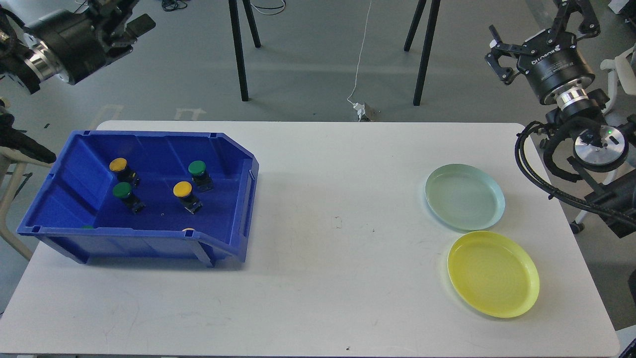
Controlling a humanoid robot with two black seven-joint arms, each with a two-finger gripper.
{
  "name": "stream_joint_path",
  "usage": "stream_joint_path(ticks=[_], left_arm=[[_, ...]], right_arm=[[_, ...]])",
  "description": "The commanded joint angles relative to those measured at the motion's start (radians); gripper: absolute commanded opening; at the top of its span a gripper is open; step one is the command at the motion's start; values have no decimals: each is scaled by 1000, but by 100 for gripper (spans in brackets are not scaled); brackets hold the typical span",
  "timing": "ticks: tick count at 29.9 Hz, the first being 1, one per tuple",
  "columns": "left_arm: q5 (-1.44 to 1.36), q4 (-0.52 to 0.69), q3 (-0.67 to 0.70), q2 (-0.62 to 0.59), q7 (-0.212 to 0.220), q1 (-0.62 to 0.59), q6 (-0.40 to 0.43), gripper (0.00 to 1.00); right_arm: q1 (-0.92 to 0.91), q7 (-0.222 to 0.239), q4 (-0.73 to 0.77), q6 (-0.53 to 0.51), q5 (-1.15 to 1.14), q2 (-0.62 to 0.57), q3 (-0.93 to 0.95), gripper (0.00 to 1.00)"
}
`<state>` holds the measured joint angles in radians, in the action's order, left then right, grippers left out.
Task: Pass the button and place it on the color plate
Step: 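Move the left gripper down into the blue bin toward a green button, then grasp the green button module with the left gripper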
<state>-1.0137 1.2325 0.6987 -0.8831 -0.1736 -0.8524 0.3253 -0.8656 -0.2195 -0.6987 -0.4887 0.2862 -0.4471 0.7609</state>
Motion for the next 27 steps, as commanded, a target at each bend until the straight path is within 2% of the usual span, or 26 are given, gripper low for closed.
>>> stream_joint_path(ticks=[1,9,15,19,24,27], left_arm=[[-236,19,-1,-7,0,39,0,98],[-604,9,-198,1,0,58,-5,91],[-668,-37,-280,1,2,59,-9,88],[-666,-134,-314,1,0,65,-14,88],[-660,-267,-361,6,-3,105,-89,88],[-660,-333,-392,38,-24,110,-97,88]], right_arm=[[0,0,1,0,-2,-10,-2,99],[0,0,2,0,-5,-33,-2,99],[7,0,2,0,-7,-39,-3,99],[10,0,2,0,-7,-38,-3,99],[10,0,4,0,-7,-27,-3,99],[10,0,4,0,-9,-24,-3,99]])
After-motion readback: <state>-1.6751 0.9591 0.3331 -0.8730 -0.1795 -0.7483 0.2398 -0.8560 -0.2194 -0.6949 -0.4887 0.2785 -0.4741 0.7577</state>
